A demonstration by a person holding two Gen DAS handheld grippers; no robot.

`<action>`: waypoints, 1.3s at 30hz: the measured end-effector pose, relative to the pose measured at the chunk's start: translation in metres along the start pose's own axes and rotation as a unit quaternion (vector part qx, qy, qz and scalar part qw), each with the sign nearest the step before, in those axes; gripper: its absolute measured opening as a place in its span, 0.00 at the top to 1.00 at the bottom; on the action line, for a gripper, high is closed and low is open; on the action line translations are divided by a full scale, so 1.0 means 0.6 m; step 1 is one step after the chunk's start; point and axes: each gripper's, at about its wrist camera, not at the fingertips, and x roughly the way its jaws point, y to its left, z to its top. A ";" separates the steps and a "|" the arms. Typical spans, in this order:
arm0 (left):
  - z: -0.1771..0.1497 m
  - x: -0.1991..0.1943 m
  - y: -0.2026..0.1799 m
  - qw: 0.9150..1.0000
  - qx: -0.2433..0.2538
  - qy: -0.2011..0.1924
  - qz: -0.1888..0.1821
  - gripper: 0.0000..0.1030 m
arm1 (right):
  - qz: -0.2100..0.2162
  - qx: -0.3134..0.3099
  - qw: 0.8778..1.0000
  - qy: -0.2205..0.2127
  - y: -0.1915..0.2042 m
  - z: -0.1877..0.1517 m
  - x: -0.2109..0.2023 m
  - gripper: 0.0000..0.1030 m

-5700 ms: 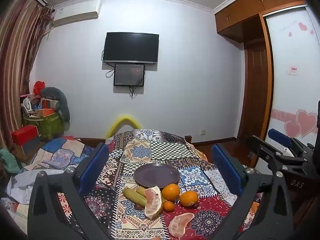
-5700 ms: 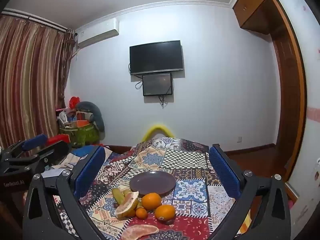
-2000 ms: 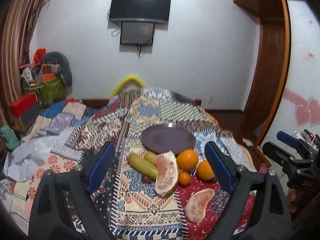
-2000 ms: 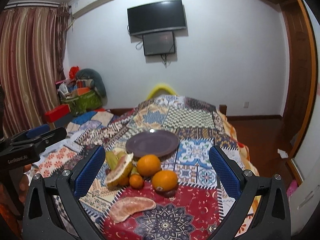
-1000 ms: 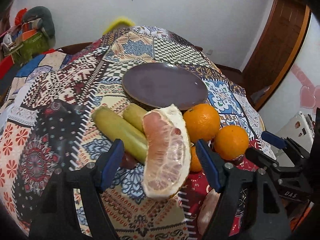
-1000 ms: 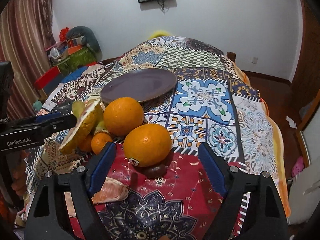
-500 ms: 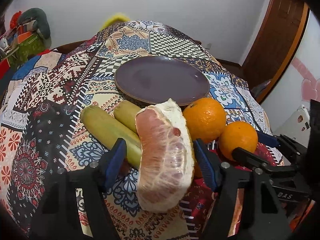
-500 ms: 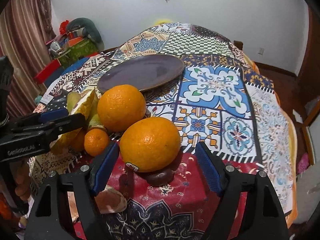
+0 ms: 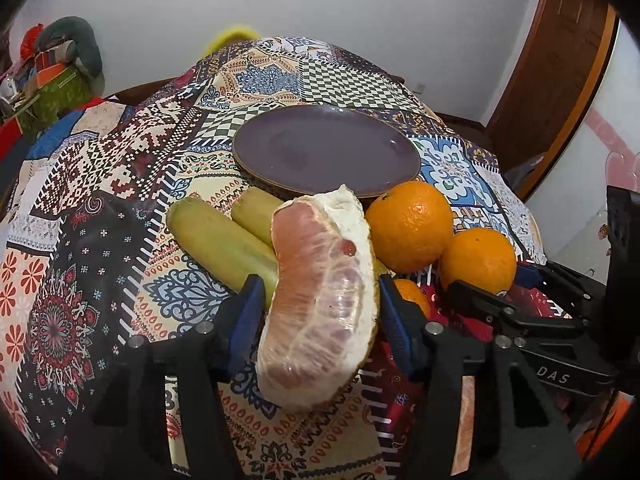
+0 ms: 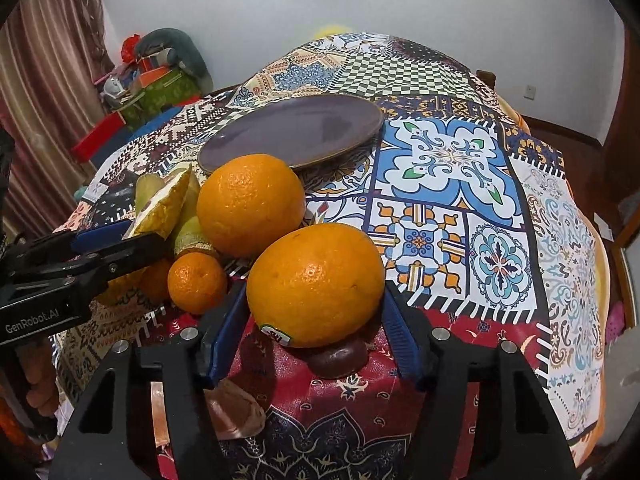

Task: Organize fruits
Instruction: 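Close the left tool on the pomelo segment while the right tool grasps the large orange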

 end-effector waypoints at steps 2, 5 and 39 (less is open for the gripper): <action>-0.002 -0.002 0.000 1.000 0.001 -0.003 -0.002 0.49 | 0.000 0.000 1.000 0.000 0.000 0.001 0.000 0.41; -0.009 -0.006 0.004 1.000 0.002 -0.004 -0.005 0.49 | 0.000 0.000 1.000 0.000 0.000 0.001 0.000 0.41; 0.018 -0.100 0.015 0.998 0.003 -0.052 0.017 0.50 | -0.014 -0.010 0.998 -0.067 0.023 0.043 -0.094 0.42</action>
